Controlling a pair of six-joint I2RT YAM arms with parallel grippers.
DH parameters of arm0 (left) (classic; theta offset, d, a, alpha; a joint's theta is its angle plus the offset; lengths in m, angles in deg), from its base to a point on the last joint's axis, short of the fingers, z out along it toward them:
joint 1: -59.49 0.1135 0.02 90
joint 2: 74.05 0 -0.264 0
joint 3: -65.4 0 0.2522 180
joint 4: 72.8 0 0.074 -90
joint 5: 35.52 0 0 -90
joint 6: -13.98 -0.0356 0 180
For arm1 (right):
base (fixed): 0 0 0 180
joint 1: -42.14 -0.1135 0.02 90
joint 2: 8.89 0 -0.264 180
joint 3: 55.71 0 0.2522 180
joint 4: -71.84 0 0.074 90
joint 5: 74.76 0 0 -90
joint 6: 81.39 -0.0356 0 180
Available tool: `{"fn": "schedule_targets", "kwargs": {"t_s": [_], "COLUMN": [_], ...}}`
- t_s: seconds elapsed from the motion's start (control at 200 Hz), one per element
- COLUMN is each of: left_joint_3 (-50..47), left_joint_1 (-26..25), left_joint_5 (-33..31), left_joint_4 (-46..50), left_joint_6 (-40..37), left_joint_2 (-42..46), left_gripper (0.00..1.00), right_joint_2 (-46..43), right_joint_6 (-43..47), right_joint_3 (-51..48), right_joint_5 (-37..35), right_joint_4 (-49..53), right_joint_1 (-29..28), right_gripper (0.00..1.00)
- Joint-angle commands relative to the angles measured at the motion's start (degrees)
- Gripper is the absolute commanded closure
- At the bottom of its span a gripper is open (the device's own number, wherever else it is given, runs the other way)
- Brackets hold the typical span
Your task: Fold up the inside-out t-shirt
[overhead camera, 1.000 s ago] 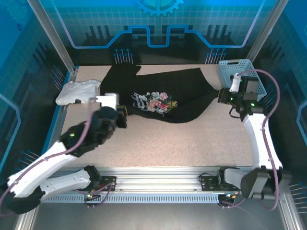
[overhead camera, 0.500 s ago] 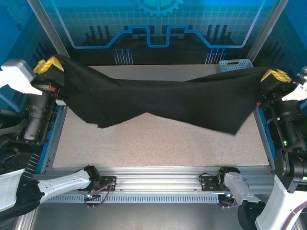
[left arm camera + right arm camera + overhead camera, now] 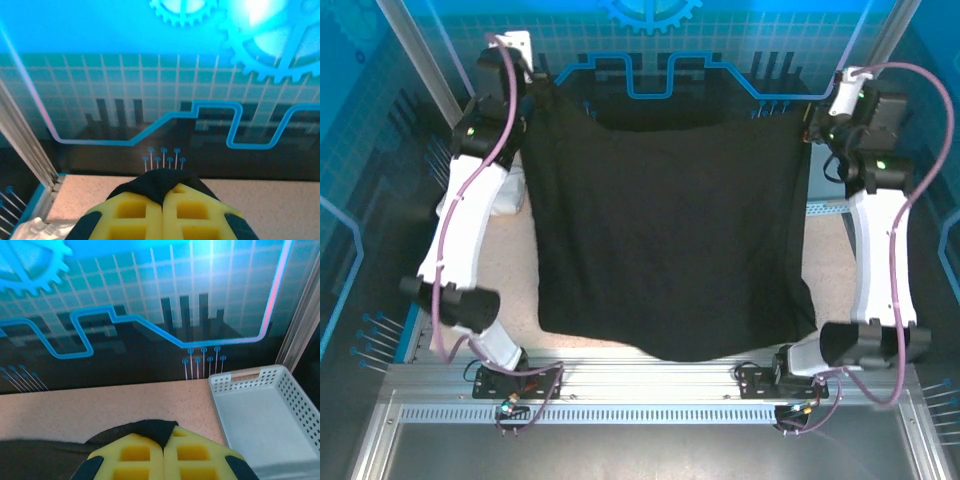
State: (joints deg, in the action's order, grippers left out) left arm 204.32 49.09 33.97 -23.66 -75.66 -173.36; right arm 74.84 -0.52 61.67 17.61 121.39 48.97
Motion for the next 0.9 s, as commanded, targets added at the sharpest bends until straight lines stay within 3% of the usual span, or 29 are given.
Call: {"fn": "schedule_targets", "kwargs": {"t_s": [0.0,0.08,0.18,0.39,0.565,0.725,0.89], "left_joint_3": [14.12,18.88,16.34,-0.97,-7.20,-7.17,-2.92], "left_joint_1": [0.90,0.90,0.86,-0.01,-1.21,-1.21,-1.19], "left_joint_5": [3.31,3.85,4.48,6.81,10.48,12.89,13.56], "left_joint_4": [1.10,2.53,1.18,-7.18,-8.71,-9.03,-9.04], "left_joint_6": [0.17,-0.27,-0.29,1.16,2.60,3.24,2.89], "left_joint_2": [-2.75,-4.29,-0.45,18.73,33.20,41.59,41.85], "left_gripper": [1.00,1.00,1.00,1.00,1.00,1.00,1.00], "right_joint_2": [2.42,3.15,0.98,-9.15,-21.02,-29.40,-32.04], "right_joint_6": [1.35,2.15,2.92,4.81,5.89,7.06,8.46], "right_joint_3": [6.93,8.68,8.46,6.97,6.69,8.91,13.96], "right_joint_5": [1.75,2.06,2.46,1.60,-0.42,-3.29,-5.52], "right_joint_4": [-4.84,-3.89,-3.27,0.12,3.61,5.86,7.47], "right_joint_1": [0.24,-0.05,-0.11,-0.05,0.04,0.01,0.10], "right_gripper": [1.00,1.00,1.00,1.00,1.00,1.00,1.00]}}
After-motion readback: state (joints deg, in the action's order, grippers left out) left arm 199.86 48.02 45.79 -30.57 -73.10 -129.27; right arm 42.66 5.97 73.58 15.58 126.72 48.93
